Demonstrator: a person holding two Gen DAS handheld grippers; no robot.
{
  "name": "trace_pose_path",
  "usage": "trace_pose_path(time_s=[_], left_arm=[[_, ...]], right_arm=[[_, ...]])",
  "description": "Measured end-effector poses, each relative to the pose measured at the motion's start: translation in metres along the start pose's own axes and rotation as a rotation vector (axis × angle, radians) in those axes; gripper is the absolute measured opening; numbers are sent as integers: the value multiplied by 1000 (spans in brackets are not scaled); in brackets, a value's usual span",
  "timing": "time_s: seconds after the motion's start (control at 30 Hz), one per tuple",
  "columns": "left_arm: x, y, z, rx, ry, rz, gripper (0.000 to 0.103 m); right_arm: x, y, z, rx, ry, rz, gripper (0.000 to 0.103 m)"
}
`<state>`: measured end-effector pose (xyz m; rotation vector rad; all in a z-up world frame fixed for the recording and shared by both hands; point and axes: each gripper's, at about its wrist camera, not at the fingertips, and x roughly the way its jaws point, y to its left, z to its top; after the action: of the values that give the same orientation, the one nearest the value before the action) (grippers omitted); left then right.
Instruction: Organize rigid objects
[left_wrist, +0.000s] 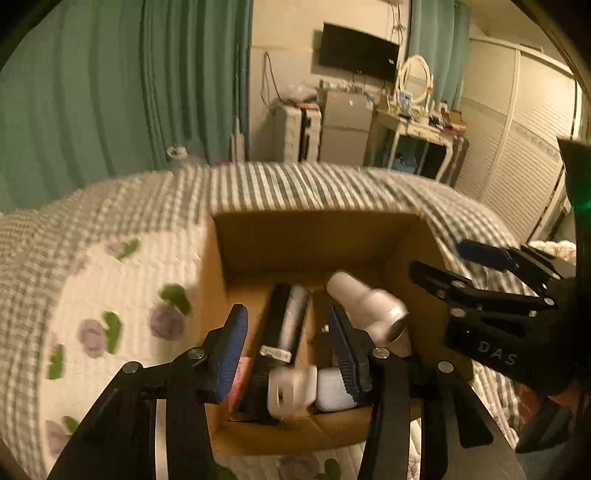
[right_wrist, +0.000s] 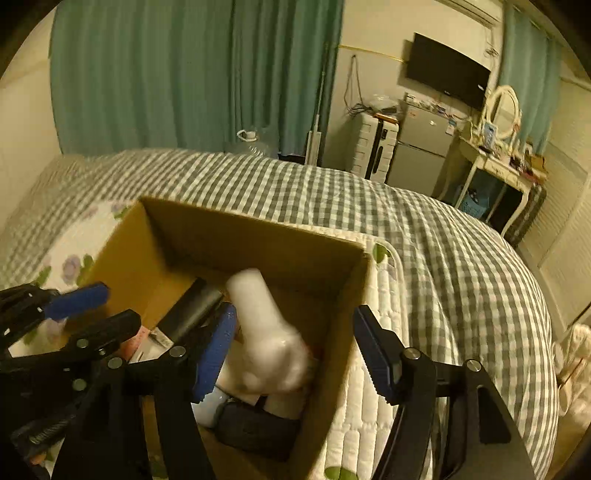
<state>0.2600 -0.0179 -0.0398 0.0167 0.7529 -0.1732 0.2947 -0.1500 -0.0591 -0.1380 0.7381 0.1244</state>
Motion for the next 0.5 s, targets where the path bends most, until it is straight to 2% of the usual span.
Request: trace_pose_path(time_s=[0.17,0.37,0.5], left_arm=[[-60,-6,15,16,-86,7,48],[-142,-15,26,42,-210,32,49],[-190,-22,18,92,-304,68,59]], right_arm=[[-61,-8,11,15,-64,-22,65],[-163,1,25,-17,-177,-52,65],[-225,3,20,-1,-271,-31,65]])
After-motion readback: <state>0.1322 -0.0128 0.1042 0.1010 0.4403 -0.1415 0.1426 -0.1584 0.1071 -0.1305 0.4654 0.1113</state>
